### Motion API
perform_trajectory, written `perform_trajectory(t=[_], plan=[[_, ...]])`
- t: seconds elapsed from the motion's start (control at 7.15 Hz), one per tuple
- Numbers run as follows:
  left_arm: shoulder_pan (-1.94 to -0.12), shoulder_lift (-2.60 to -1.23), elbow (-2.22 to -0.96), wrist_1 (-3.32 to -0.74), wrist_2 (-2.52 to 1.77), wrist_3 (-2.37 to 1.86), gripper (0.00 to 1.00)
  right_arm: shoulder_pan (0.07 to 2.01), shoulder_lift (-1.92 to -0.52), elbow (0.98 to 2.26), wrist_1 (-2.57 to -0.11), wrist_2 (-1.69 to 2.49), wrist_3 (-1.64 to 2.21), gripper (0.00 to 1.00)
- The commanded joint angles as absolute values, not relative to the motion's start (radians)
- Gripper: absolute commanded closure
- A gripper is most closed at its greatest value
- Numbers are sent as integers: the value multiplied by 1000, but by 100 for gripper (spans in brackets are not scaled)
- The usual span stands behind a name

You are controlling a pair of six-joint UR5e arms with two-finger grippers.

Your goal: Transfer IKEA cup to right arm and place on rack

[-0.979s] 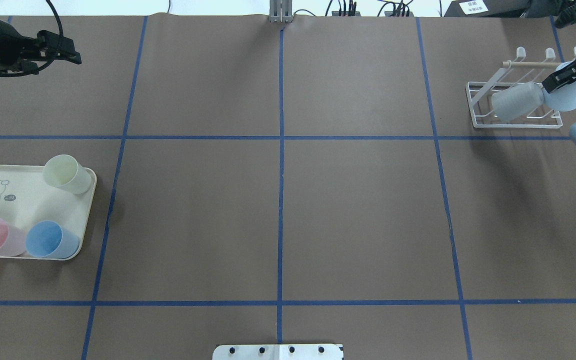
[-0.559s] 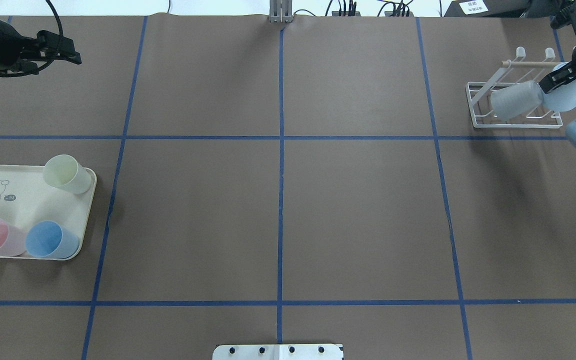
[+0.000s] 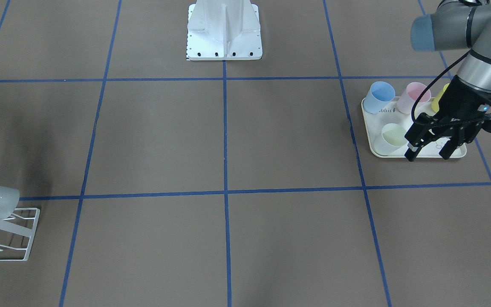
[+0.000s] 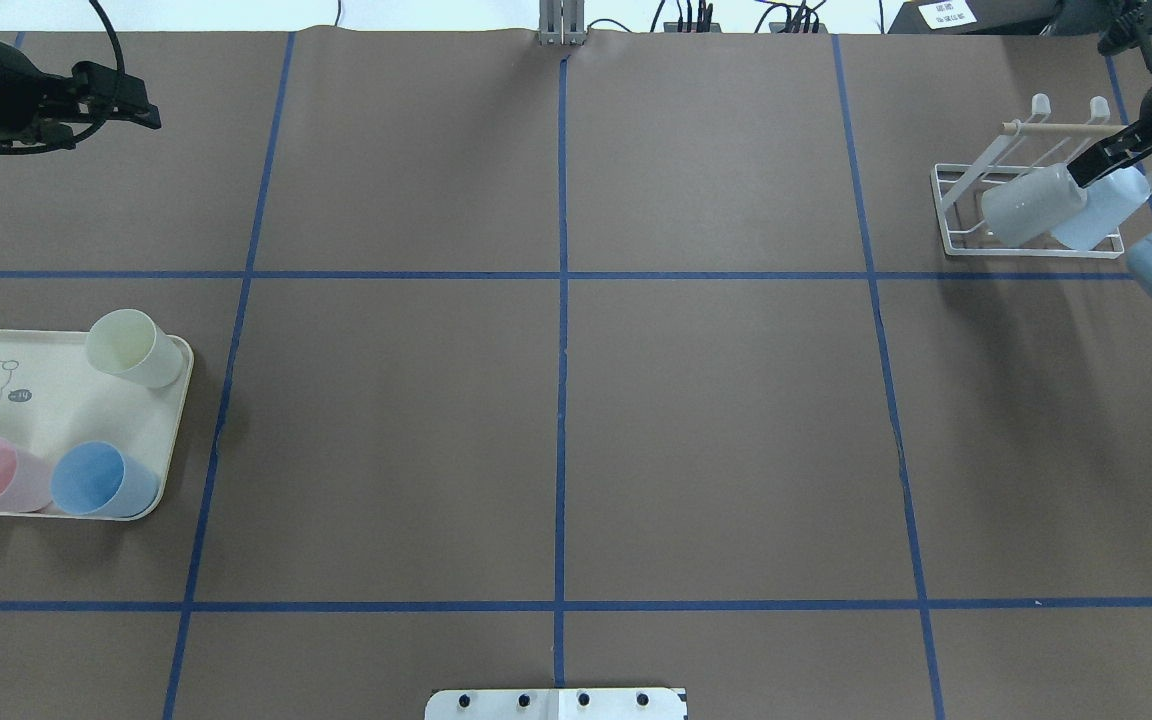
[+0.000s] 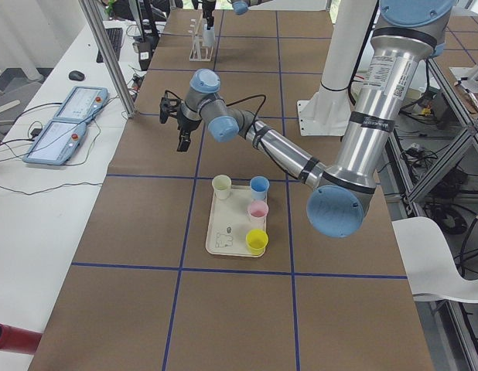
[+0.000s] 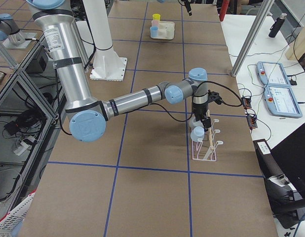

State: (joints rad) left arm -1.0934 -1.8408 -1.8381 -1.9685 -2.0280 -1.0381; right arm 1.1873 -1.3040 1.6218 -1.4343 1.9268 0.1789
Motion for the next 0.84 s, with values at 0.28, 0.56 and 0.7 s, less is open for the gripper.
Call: perform_trajectory(t=[0.28,0.56,0.7], plan=[[-1114,-1637,-1858,-1974,-2029,-800,0,1187,-1302,1634,-1351,2000,325,0],[-1094,-1608,-1833,-1968,-2045,-807,3,1175,-1301,1623,-1289,2022,414,0],[-1077,-1617,-1801,-1970,-2063,-810,11,1163,-1302,1626,-1278,2022,434,0]])
